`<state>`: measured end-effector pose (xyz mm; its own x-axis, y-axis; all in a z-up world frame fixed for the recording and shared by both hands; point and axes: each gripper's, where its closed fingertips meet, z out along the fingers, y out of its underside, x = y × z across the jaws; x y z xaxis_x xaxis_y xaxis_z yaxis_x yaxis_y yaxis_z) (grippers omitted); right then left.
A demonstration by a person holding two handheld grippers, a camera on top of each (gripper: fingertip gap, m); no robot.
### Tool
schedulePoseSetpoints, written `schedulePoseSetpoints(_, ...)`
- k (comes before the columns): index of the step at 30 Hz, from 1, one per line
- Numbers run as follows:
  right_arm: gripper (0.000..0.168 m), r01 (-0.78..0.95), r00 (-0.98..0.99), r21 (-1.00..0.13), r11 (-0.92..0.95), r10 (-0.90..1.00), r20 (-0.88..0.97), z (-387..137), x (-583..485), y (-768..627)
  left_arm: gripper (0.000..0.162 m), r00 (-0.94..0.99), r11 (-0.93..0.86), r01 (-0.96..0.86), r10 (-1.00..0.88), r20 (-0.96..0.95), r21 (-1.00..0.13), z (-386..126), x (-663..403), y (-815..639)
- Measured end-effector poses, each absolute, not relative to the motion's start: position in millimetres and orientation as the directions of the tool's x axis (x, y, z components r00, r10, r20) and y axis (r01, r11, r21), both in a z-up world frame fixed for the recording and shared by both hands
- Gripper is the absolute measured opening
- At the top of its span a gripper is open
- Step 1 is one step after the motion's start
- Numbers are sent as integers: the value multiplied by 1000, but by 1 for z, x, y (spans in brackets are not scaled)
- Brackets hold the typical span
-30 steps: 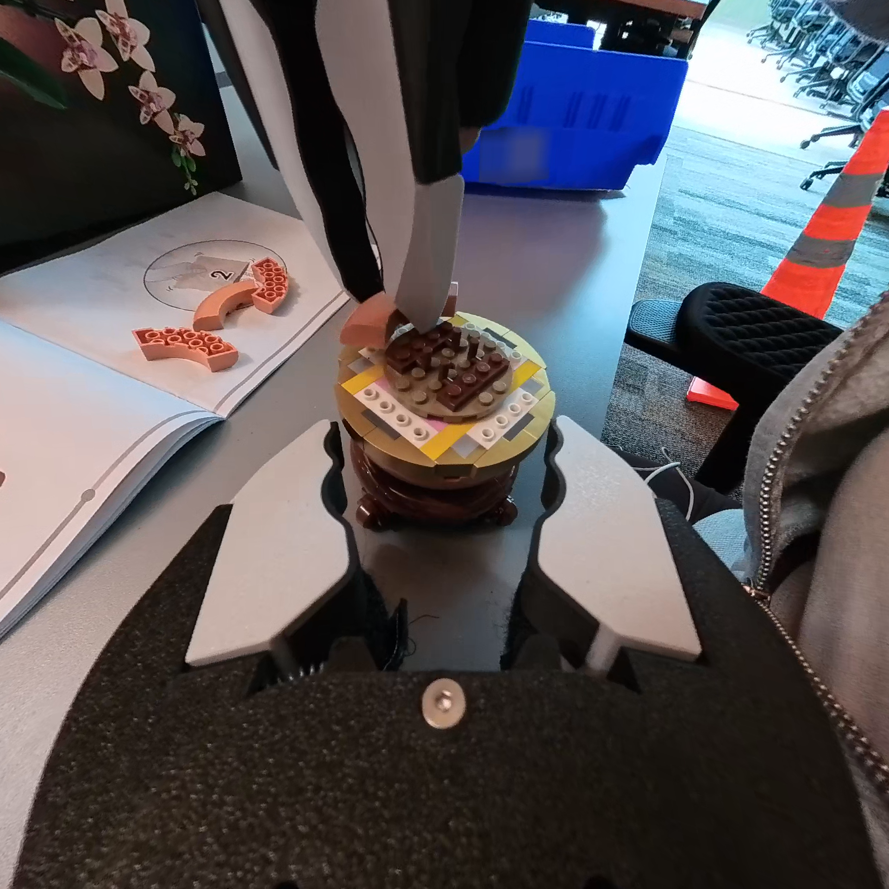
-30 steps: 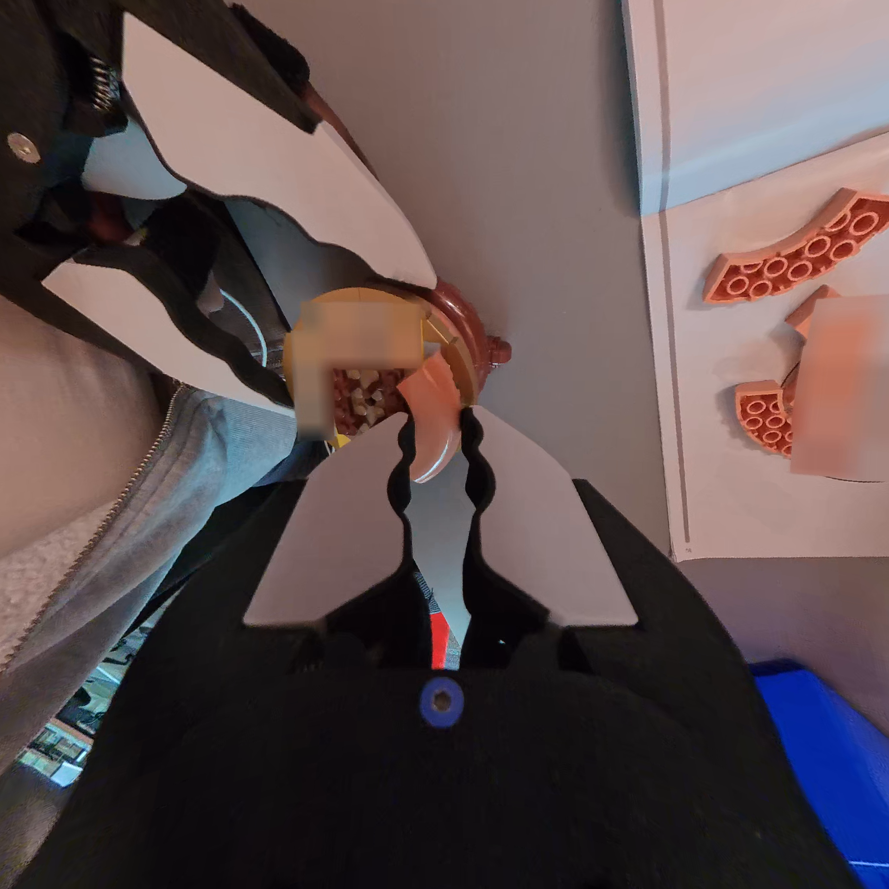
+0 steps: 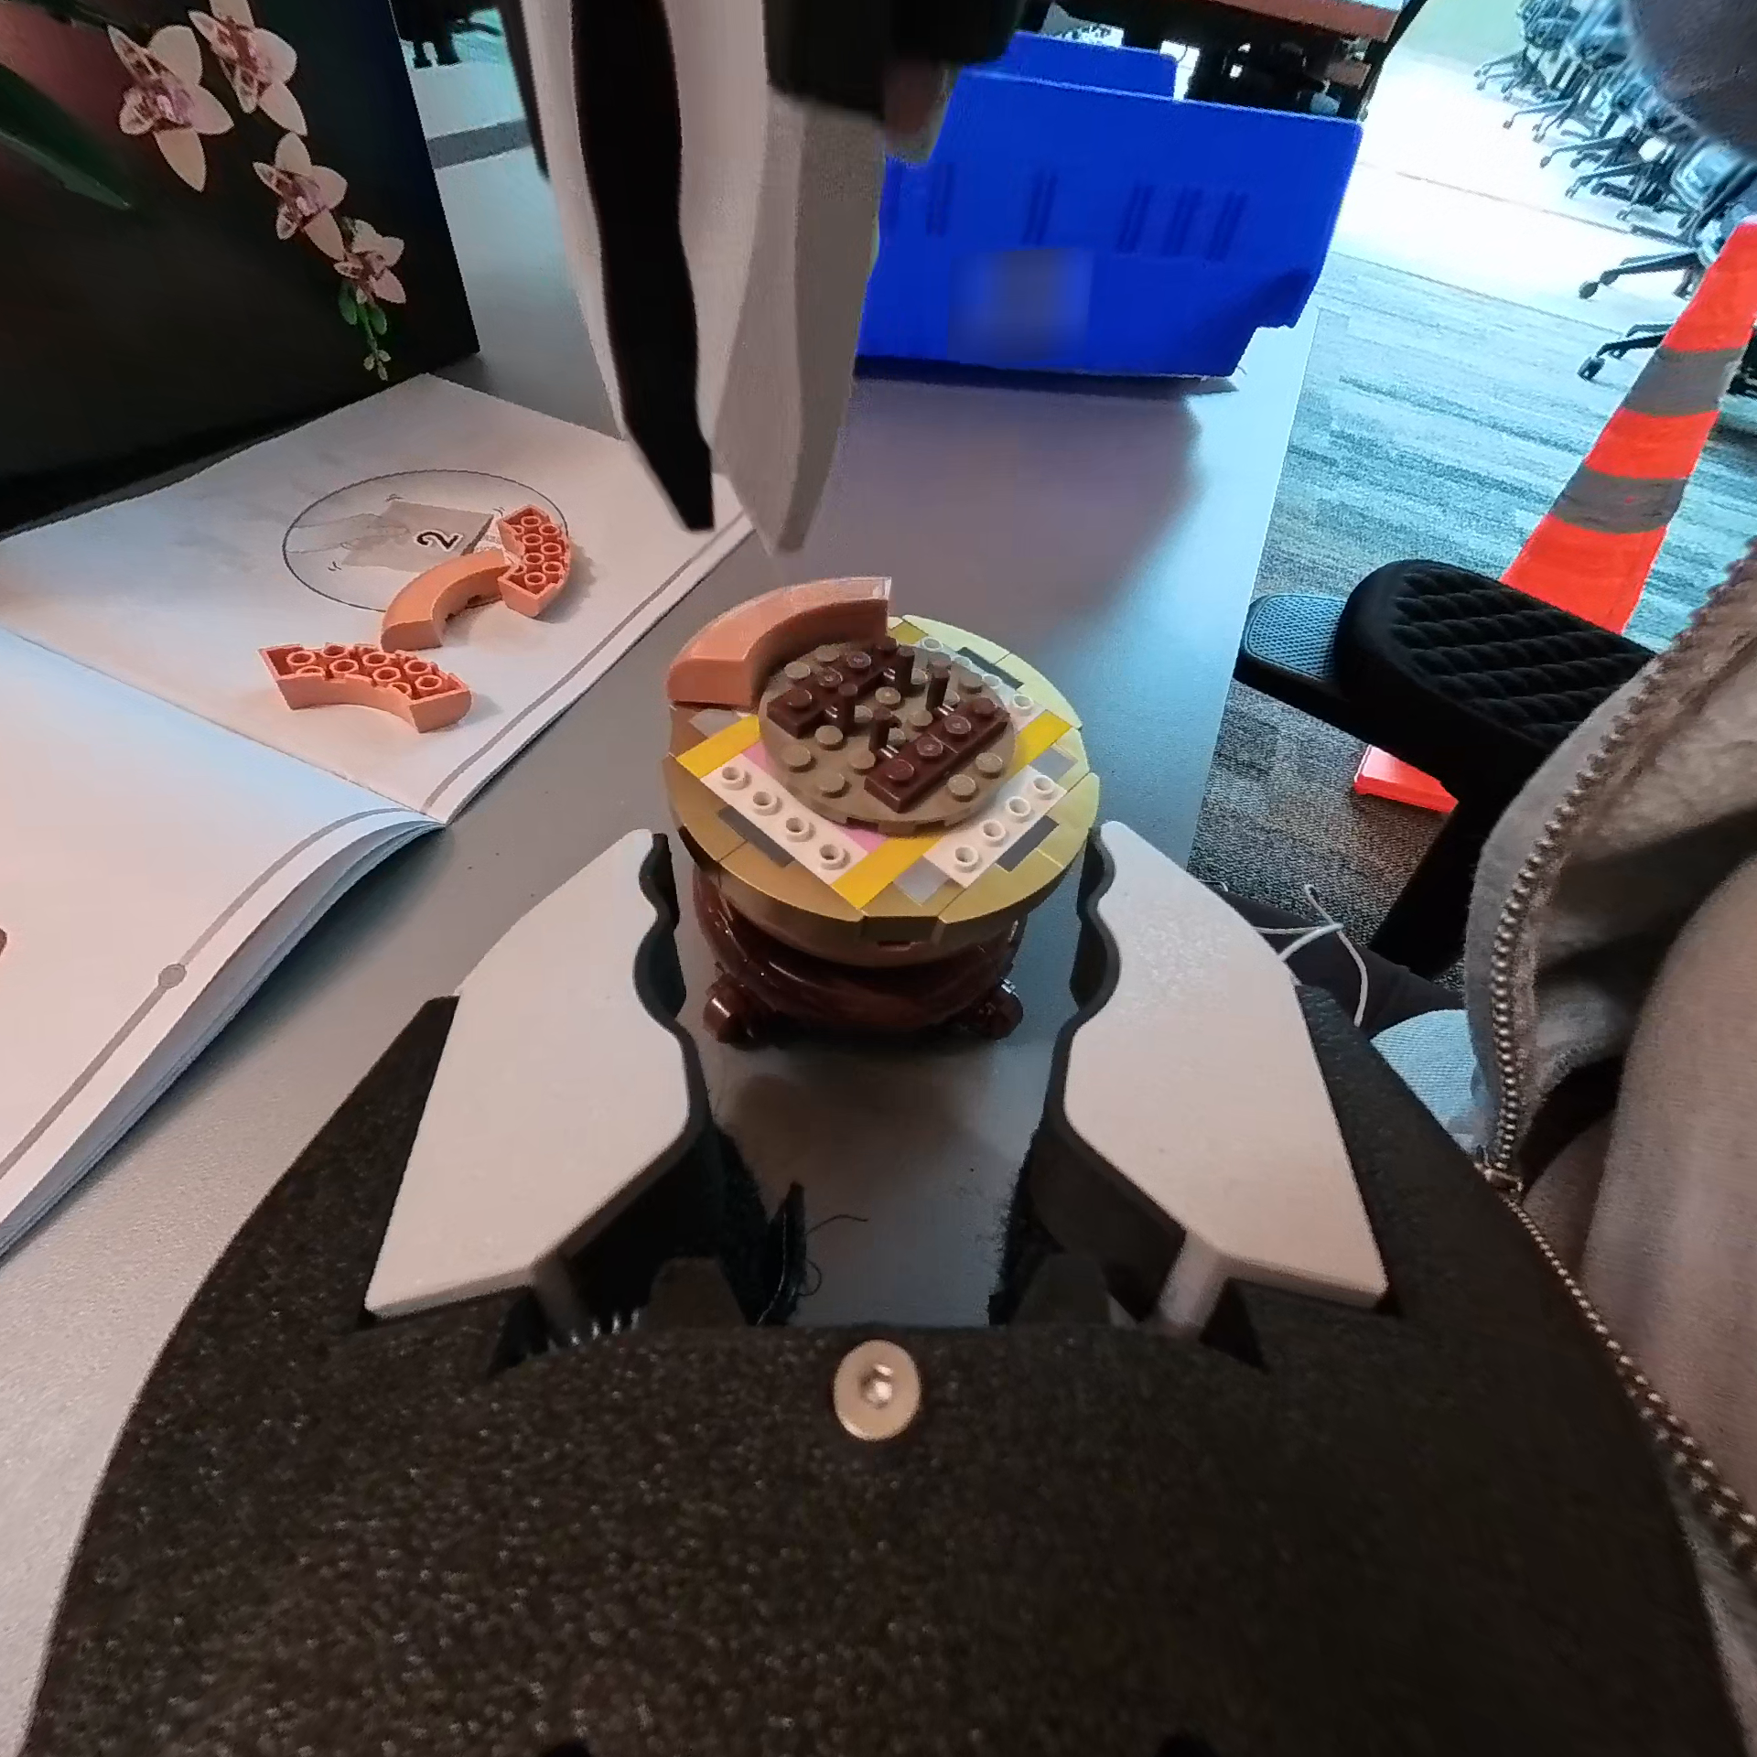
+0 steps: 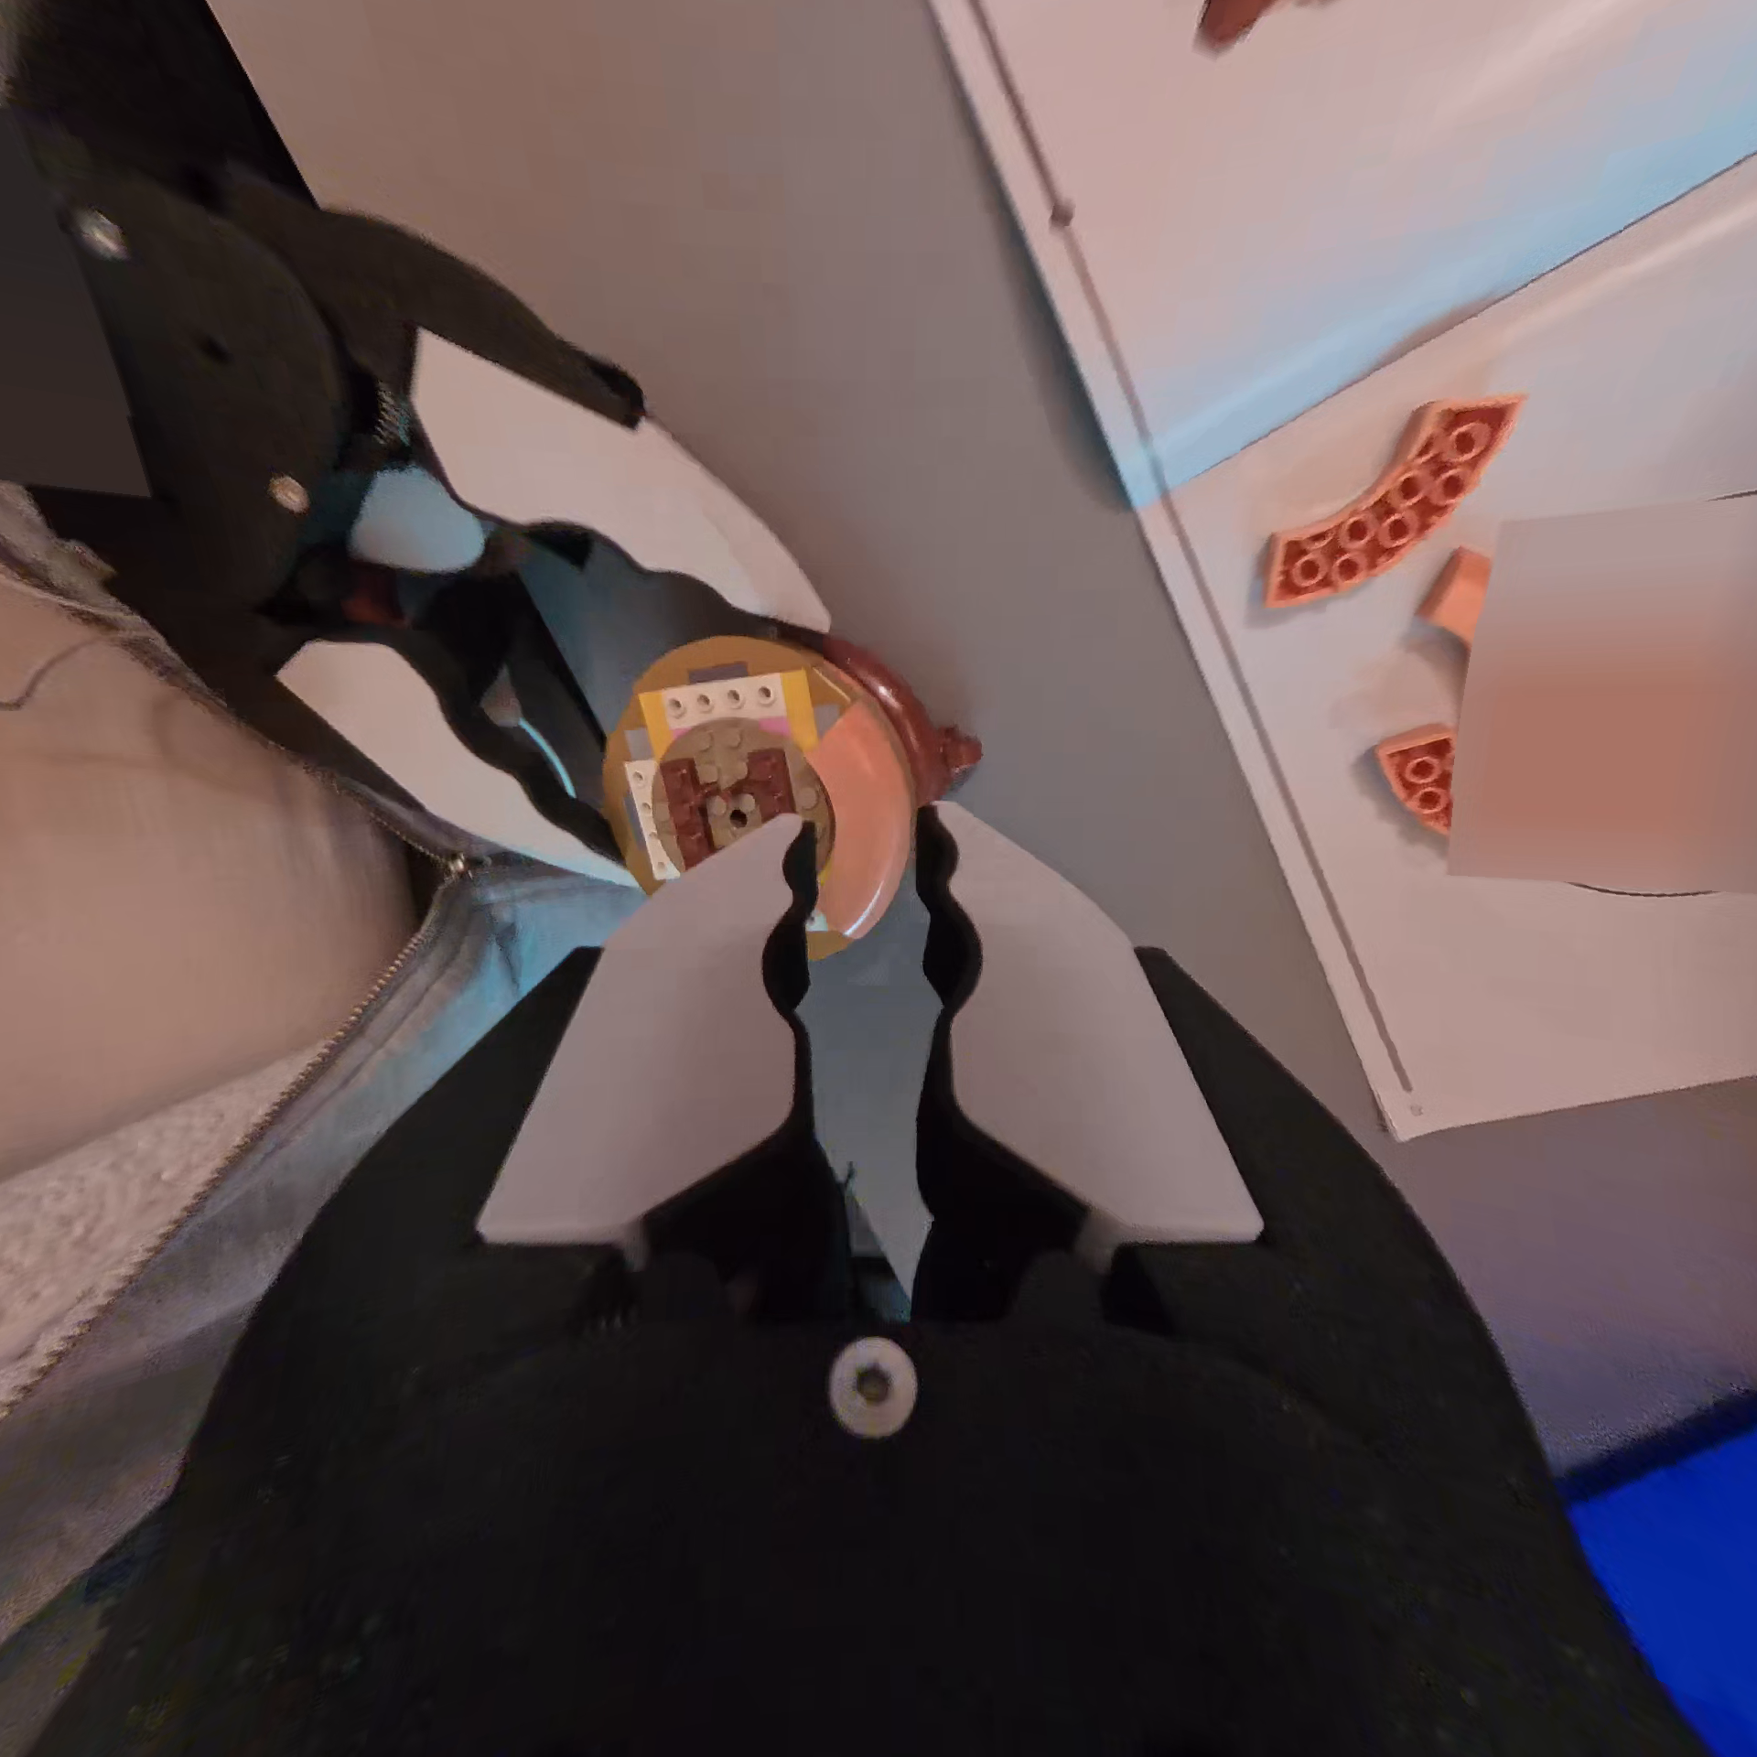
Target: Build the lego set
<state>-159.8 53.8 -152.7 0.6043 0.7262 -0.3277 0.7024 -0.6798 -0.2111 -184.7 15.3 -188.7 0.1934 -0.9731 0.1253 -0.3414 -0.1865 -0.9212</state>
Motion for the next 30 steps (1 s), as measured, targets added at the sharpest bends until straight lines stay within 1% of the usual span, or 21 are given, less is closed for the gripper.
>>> schedulePoseSetpoints(2,20,642,605,-346,-684,729,-319,-137,-163,60,81,194,-186,-341,-973,125,-921,-189,-185,15)
schedulePoseSetpoints(3,21,603,596,-439,-667,741,-307,-125,-165,63,81,194,-186,-341,-973,125,-921,-189,-185,15)
schedulePoseSetpoints(5,25,484,545,-678,-553,797,-261,-92,-174,70,81,194,-187,-339,-973,126,-922,-188,-185,15)
schedulePoseSetpoints(7,41,297,464,-893,-338,868,-174,-45,-181,67,81,196,-185,-333,-973,124,-925,-188,-185,16)
schedulePoseSetpoints(8,52,180,432,-961,-211,894,-115,-21,-181,61,81,198,-182,-331,-973,121,-926,-187,-185,16)
schedulePoseSetpoints(9,75,55,420,-994,-95,905,-63,1,-178,55,82,199,-179,-327,-973,118,-928,-187,-186,16)
schedulePoseSetpoints(10,98,-63,436,-998,-3,899,-30,18,-172,49,83,199,-176,-321,-973,115,-930,-186,-186,16)
schedulePoseSetpoints(11,114,-155,464,-984,92,886,10,31,-163,45,84,198,-175,-314,-973,116,-933,-185,-186,16)
schedulePoseSetpoints(12,115,-205,495,-964,169,868,47,38,-154,43,86,199,-176,-305,-973,118,-936,-183,-187,16)
schedulePoseSetpoints(13,111,-222,522,-954,203,851,60,38,-146,43,87,201,-179,-296,-972,122,-938,-182,-187,16)
schedulePoseSetpoints(14,102,-220,521,-955,199,852,58,34,-140,42,89,202,-182,-286,-971,127,-941,-181,-188,17)
schedulePoseSetpoints(16,75,-188,496,-975,122,868,13,15,-132,43,91,202,-196,-275,-969,143,-941,-180,-189,18)
schedulePoseSetpoints(18,67,-165,459,-986,-2,885,-78,-9,-131,43,97,195,-214,-275,-967,163,-937,-180,-188,19)
schedulePoseSetpoints(20,60,-88,430,-982,-167,883,-189,-43,-135,45,100,188,-222,-283,-967,173,-933,-181,-186,20)
schedulePoseSetpoints(22,52,16,442,-933,-359,840,-316,-85,-140,51,104,171,-202,-292,-973,156,-935,-181,-186,19)
schedulePoseSetpoints(23,41,51,416,-894,-444,824,-385,-102,-145,48,104,162,-184,-294,-977,141,-938,-180,-186,19)
schedulePoseSetpoints(26,33,99,361,-772,-628,746,-560,-135,-156,43,103,117,-152,-303,-986,122,-941,-171,-190,22)
schedulePoseSetpoints(28,34,111,377,-722,-683,701,-605,-149,-157,46,100,70,-186,-272,-982,174,-944,-158,-191,26)
schedulePoseSetpoints(30,42,112,394,-668,-736,650,-650,-160,-154,49,96,-2,-262,-236,-963,270,-936,-147,-191,28)
